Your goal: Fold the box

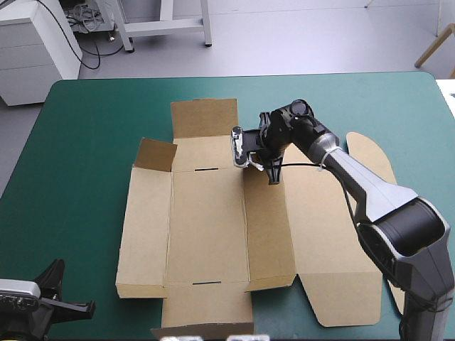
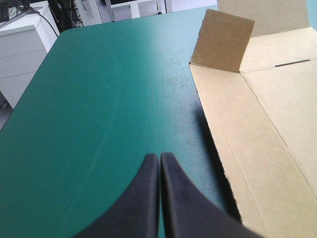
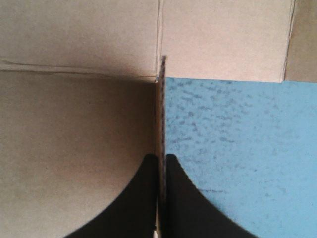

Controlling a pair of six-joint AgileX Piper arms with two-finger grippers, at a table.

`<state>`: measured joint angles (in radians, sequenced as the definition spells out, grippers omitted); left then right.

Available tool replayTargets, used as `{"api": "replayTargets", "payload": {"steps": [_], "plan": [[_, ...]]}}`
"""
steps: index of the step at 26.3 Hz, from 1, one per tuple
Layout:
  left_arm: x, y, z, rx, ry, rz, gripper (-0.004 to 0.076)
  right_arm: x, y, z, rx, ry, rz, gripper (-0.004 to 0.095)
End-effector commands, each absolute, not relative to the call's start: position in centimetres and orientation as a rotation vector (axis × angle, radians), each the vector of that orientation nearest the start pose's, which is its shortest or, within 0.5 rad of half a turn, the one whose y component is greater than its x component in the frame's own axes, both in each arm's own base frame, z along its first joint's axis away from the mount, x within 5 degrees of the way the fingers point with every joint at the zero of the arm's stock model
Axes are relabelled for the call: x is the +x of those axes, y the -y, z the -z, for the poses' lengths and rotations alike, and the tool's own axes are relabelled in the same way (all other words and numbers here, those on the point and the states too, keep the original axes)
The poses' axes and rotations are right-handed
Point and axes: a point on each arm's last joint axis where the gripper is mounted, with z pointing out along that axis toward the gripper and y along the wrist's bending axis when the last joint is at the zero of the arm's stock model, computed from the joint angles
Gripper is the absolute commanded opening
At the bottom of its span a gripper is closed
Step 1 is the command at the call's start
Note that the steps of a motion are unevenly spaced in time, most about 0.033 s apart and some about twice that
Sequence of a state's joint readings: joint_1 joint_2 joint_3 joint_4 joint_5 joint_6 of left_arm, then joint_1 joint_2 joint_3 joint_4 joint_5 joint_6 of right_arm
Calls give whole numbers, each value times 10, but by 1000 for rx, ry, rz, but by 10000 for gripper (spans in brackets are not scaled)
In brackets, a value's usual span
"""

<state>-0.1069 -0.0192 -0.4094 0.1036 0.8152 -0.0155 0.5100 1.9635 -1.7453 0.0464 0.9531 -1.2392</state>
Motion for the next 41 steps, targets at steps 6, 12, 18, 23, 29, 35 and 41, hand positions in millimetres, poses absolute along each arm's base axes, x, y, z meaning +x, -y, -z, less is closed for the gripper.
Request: {"api": "replayTargets", "payload": {"steps": [6, 12, 18, 23, 29, 35, 41], "plan": [[9, -6, -285, 92, -1757, -28, -10, 375, -223, -314, -1823, -1704, 111, -20], [9, -6, -285, 91, -1758, -27, -10, 375, -225, -315, -1795, -1706, 74, -20], [9, -6, -285, 91, -1758, -27, -10, 378, -227, -306, -1808, -1721, 67, -19], [9, -6, -285, 92, -1757, -28, -10, 381, -230, -300, -1802, -1725, 62, -15], [9, -6, -285, 92, -1757, -28, -10, 381, -230, -300, -1801, -1725, 49, 289], [9, -6, -285, 92, -1757, -28, -10, 377, -229, -328, -1679, -1768, 18, 815], [9, -6, -285, 92, -1758, -26, -10, 346, -208, -400, -1420, -1945, -70, 804]]}}
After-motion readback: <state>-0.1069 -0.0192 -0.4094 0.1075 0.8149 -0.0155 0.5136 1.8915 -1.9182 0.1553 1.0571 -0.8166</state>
